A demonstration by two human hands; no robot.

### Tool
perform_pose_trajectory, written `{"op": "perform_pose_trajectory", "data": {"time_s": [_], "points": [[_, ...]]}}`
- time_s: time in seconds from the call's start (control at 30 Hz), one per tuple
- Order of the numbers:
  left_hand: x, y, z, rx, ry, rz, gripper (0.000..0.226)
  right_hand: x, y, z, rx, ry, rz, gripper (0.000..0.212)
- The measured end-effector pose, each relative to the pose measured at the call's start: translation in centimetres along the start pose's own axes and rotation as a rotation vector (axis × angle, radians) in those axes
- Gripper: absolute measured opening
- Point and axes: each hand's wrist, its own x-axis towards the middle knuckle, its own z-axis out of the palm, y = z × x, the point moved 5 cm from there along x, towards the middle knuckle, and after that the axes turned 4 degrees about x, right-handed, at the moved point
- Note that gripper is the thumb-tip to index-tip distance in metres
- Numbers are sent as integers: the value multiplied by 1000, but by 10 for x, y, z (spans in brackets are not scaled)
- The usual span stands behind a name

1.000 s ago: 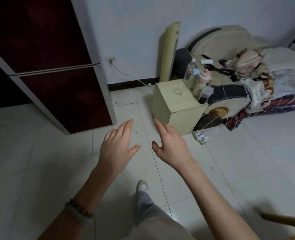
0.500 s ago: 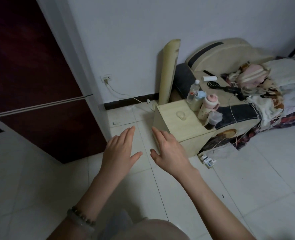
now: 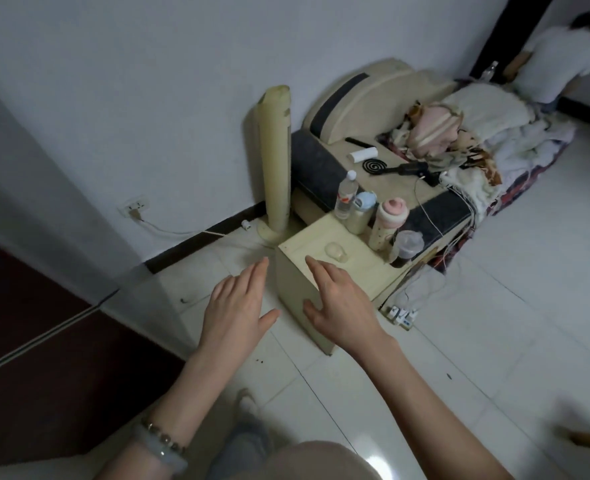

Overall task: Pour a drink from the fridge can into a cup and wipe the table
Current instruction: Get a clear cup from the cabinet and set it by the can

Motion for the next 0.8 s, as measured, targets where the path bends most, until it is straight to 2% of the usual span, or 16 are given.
{"op": "perform_pose_trajectory", "data": {"time_s": [0.27, 0.57, 0.8], "points": [[99, -44, 9, -45, -78, 233, 85, 74, 6, 10, 6, 66, 246, 69], [182, -25, 50, -127, -165, 412, 84, 109, 55, 12, 26, 134, 448, 67], [255, 6, 82, -177, -228, 480, 83, 141, 120, 5, 49, 190, 551, 66]]}}
